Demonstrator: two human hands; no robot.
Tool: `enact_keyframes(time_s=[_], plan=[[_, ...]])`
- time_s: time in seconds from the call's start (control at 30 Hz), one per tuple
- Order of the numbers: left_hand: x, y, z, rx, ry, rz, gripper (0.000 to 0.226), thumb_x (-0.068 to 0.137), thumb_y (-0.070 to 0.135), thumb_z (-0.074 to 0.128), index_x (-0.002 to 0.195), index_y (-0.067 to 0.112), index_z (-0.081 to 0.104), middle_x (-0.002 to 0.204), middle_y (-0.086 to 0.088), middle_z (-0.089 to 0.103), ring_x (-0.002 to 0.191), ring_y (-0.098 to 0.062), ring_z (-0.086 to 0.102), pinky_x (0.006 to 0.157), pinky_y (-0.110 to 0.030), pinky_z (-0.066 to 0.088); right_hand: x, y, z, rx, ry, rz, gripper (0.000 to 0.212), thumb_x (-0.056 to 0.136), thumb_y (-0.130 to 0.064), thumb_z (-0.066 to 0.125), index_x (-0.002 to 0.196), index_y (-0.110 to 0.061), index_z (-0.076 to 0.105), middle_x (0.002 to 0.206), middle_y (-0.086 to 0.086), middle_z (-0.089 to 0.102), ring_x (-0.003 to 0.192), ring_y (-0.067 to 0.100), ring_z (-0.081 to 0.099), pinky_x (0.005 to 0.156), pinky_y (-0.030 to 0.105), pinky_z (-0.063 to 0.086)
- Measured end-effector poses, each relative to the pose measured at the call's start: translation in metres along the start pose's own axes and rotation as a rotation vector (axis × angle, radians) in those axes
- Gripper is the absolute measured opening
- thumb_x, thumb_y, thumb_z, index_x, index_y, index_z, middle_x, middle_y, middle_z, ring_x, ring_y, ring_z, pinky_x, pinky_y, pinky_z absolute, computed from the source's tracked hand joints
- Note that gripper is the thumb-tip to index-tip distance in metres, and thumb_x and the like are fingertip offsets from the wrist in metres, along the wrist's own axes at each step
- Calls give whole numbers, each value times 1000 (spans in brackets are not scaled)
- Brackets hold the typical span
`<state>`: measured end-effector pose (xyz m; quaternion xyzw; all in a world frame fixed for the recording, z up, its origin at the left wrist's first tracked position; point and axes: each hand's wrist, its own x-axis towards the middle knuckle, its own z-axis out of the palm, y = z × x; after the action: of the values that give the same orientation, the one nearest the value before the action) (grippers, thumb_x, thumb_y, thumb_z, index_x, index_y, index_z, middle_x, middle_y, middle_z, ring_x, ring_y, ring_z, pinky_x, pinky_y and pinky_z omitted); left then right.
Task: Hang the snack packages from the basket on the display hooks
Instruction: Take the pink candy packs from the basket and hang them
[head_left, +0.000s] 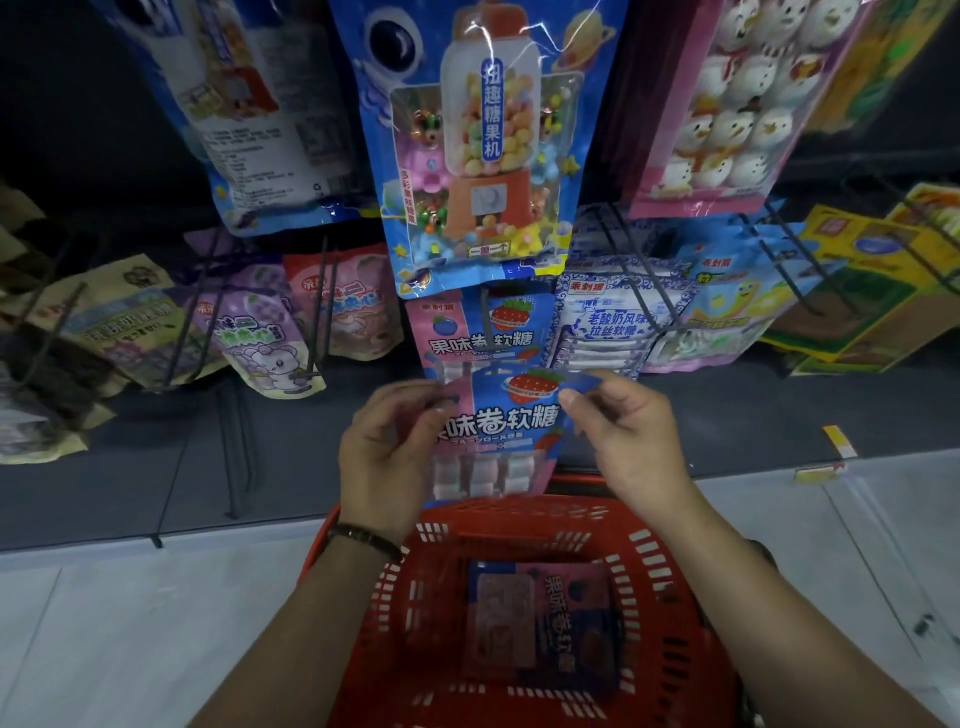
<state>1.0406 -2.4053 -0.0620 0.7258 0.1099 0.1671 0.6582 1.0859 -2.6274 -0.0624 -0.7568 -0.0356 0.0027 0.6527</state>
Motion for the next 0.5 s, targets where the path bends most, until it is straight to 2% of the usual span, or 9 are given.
enact_keyframes(time_s=[0.07,0.13,0.23,0.33,0.43,0.5], plan=[[2,3,-1,66,35,176,13,88,27,81,98,35,79,113,0,73,115,-33,66,99,-55,53,-1,-3,3,37,50,-70,37,100,-7,70,89,-41,80,72,-3,73,67,9,64,69,28,54],[4,3,-4,133,80,281,19,88,35,78,102,23,80,115,-4,69,119,-34,61,103,-47,51,-1,-7,8,42,65,-131,37,101,-7,68,100,-41,80,91,-5,80,85,17,75,83,38,61],[9,-4,-11,252,139,324,25,86,29,80,103,11,81,115,-10,67,117,-35,60,102,-41,50,3,-3,14,19,21,-132,27,101,-1,65,110,-21,80,110,-2,82,109,21,76,103,51,58],[11,-23,-14,214,74,181,24,89,-5,74,106,11,78,112,-10,71,112,-26,68,100,-50,53,2,7,19,-22,-9,-68,22,103,-6,65,111,-19,80,112,-3,81,112,19,76,106,53,57],[13,-27,-12,150,-53,-79,12,100,9,66,103,16,76,102,-8,78,95,-26,74,92,-54,58,9,15,23,31,25,68,25,105,-15,65,100,-33,82,100,0,82,104,28,77,102,59,57],[20,-30,-9,151,-92,-189,12,102,26,65,99,31,76,98,0,81,90,-24,76,89,-55,60,17,16,26,34,51,142,30,105,-23,66,87,-42,81,88,-6,80,97,29,78,98,61,58]])
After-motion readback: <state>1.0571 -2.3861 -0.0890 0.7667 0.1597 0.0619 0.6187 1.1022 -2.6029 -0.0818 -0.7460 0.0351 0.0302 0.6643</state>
